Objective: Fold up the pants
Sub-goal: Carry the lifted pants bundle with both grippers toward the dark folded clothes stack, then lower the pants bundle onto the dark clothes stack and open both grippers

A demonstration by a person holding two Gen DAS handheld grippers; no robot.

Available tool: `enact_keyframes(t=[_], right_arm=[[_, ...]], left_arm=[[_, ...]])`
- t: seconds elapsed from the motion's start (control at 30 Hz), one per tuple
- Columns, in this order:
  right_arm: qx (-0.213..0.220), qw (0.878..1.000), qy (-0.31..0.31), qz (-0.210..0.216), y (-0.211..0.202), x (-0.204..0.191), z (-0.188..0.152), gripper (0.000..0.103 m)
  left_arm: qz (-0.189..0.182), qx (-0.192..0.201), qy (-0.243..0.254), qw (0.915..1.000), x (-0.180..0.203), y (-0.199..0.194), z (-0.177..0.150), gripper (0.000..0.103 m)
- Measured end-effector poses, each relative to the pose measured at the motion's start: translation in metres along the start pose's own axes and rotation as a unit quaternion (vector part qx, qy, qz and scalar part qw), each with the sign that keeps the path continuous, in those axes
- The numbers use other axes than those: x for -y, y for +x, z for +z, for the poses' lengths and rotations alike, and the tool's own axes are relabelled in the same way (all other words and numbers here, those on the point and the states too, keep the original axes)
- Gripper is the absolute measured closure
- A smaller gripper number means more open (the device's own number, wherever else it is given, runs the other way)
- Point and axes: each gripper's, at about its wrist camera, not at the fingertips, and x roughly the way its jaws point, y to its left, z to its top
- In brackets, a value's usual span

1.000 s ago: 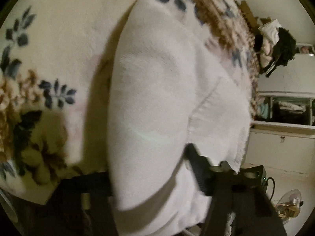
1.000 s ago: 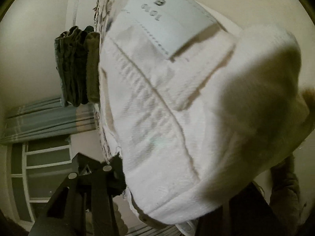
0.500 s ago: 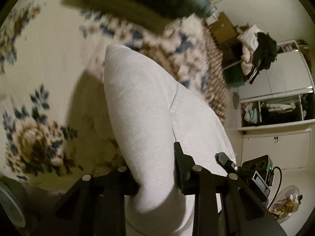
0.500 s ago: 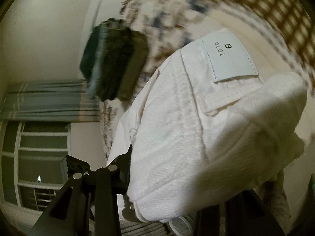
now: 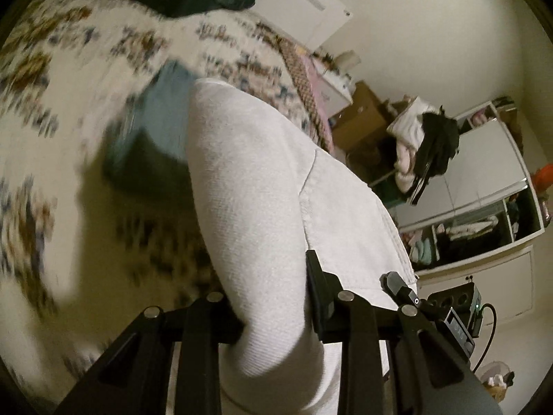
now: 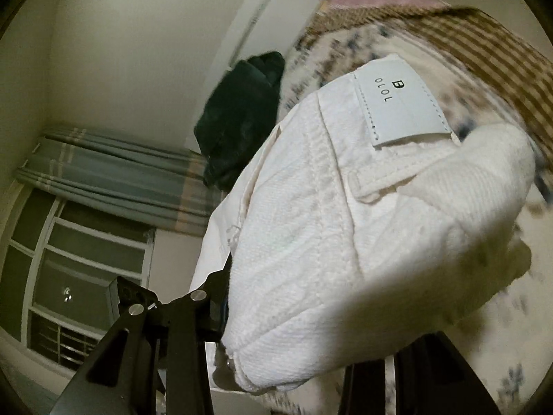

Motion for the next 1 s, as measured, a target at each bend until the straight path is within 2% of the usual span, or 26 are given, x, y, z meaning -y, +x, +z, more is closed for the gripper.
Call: enact_keyframes(t=[0.1,0.2,0.3,0.37,0.57,0.73,0.8,0.93,1.0], right_arm=[[0.017,1.000,-0.011,-0.002,0.055,-0.022,0.043,0.062],[0.029,1.000,-0.005,-0.002,0.103,-0.027,0.079,0.062],[0.032,0.999,0.006,-0.010,0.153,-0.015,0.101,0.062],[0.029,0.999,0.011,-0.020,0.172,-0.003,0.102,0.062],[0.002,0.998,0.014,-0.065,0.211,0.030,0.093,0.062],[-0.016,0.996,0.014,-0.092,0.215,0.037,0.090,0.060],[-0.022,0.994,0.016,-0.104,0.214,0.037,0.090,0.054],[-0.041,0.989,0.018,-0.144,0.208,0.025,0.086,0.046],[-0.051,0.983,0.004,-0.176,0.205,0.020,0.087,0.043]], left_arm=[[-0.004,0.003,0.006,1.0000,-0.015,0.013,0.059,0.078],[0.000,-0.002,0.018,0.9998,-0.035,0.039,0.114,0.078],[0.007,-0.013,0.019,0.9997,-0.057,0.060,0.141,0.078],[0.015,-0.028,0.013,0.9994,-0.076,0.079,0.152,0.078],[0.026,-0.062,-0.014,0.9977,-0.116,0.104,0.142,0.077],[0.024,-0.067,-0.018,0.9973,-0.118,0.098,0.130,0.075],[0.032,-0.071,-0.018,0.9968,-0.116,0.097,0.126,0.071],[0.074,-0.077,-0.007,0.9942,-0.108,0.092,0.121,0.066],[0.118,-0.079,0.019,0.9897,-0.097,0.087,0.119,0.063]])
